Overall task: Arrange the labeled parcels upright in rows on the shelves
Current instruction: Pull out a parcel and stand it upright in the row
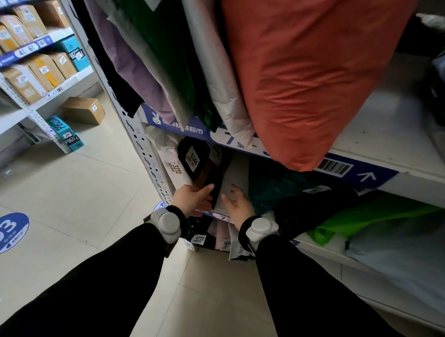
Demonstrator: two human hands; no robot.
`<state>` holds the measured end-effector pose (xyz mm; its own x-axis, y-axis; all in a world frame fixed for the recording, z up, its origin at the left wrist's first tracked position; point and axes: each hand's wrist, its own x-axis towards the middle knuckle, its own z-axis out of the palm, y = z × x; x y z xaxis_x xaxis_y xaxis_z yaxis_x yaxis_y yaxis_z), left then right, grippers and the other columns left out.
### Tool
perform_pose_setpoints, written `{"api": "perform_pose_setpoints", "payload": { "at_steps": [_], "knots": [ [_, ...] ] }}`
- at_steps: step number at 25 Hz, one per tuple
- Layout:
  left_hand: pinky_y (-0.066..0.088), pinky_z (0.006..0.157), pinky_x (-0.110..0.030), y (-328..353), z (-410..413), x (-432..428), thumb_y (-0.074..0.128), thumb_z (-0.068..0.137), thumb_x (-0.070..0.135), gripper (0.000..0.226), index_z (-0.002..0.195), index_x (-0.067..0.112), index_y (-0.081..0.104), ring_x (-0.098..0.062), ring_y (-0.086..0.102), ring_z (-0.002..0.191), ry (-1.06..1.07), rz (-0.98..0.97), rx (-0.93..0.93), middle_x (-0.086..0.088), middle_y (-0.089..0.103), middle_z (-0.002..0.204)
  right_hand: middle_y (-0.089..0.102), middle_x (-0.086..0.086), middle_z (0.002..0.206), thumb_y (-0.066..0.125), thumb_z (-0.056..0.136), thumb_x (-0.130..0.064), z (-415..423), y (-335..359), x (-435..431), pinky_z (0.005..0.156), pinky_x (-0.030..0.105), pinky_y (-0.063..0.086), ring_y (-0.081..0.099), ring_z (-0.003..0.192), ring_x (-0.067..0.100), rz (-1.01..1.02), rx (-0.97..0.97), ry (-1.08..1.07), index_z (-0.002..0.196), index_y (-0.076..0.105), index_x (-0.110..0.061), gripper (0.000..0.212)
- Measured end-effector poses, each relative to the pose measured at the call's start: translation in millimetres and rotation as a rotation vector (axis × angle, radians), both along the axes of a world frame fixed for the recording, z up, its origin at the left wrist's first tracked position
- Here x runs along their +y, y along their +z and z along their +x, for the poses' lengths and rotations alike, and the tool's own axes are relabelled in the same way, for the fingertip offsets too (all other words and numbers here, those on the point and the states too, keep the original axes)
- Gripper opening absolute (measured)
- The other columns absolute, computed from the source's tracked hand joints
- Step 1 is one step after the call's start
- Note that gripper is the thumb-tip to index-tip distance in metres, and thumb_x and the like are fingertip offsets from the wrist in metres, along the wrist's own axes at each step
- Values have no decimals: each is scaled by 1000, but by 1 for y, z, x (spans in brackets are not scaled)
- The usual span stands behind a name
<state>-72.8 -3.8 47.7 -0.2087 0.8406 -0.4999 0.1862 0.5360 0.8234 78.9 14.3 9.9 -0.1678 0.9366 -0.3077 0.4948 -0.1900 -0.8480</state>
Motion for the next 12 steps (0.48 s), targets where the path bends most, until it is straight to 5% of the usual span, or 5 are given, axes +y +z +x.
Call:
{"api": "perform_pose_setpoints", "payload": {
  "at_steps": [4,12],
  "knots": [
    [56,58,-28,6,36,8,63,88,43,42,91,2,70,-17,69,60,-40,37,13,-14,72,76,55,12,133,48,94,-36,34,15,-4,98,36,43,56,118,30,10,10,-57,134,44,-14,46],
    [56,88,-41,17,112,27,68,83,45,49,119,12,63,-30,67,103,-219,212,241,-12,69,113,65,13,121,48,95,-32,111,39,-11,95,31,44,60,113,28,88,-38,-169,120,59,-5,38]
  ]
}}
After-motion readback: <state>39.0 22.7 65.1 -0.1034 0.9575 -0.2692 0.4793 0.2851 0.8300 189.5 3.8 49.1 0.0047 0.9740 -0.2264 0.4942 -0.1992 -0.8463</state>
